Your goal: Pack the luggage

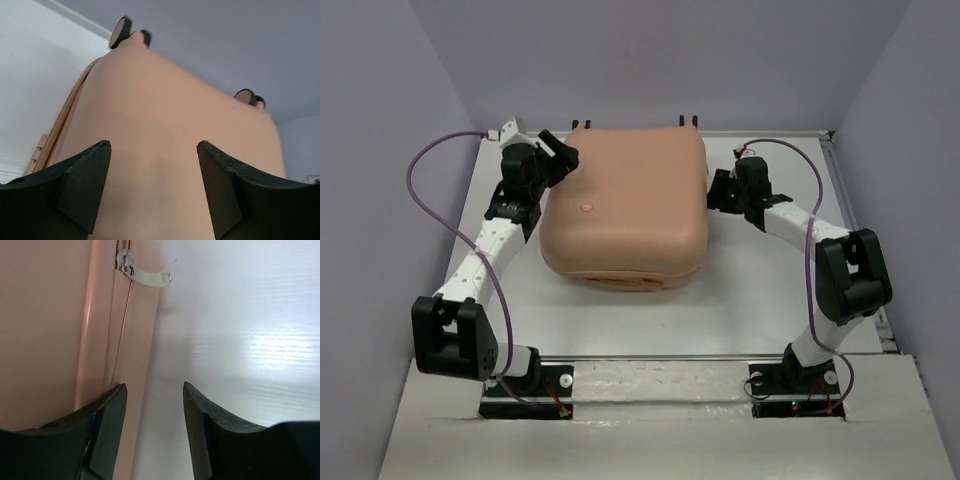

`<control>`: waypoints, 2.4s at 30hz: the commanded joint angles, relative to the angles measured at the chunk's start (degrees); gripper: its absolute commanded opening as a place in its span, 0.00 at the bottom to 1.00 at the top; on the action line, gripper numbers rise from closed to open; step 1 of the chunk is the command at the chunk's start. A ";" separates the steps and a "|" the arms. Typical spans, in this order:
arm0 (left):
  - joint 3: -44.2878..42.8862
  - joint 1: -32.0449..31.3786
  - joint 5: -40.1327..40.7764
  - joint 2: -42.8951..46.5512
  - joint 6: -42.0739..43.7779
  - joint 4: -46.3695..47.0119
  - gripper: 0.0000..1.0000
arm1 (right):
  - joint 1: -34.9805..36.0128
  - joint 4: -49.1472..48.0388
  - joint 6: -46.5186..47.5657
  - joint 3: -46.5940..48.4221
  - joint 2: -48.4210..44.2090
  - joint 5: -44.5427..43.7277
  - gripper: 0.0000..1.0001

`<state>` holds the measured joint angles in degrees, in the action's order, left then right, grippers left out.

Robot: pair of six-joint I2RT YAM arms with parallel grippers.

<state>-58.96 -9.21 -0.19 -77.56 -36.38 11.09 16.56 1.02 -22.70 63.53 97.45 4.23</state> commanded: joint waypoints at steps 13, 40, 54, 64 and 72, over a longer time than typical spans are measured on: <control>10.16 -20.29 -9.92 33.24 6.77 -14.52 0.58 | 1.64 -11.99 0.20 -28.69 -36.50 22.29 0.12; 25.83 -40.18 3.79 23.51 1.13 -3.27 0.48 | 14.47 -54.89 1.95 -52.19 -27.05 13.53 0.47; 27.93 -40.18 4.67 22.81 -0.53 -0.46 0.47 | 15.00 -55.42 5.39 -49.38 -28.55 22.30 0.36; 26.62 -40.18 5.63 20.35 -0.27 4.11 0.47 | 17.35 -57.65 0.38 -50.08 -28.45 20.04 0.07; 12.67 -40.18 10.73 8.50 3.86 6.13 0.47 | 39.65 -25.84 -2.52 -48.41 -40.93 -1.38 0.07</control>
<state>-37.95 -50.50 4.58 -62.63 -34.72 4.45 43.03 -37.50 -21.82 12.38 61.45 4.89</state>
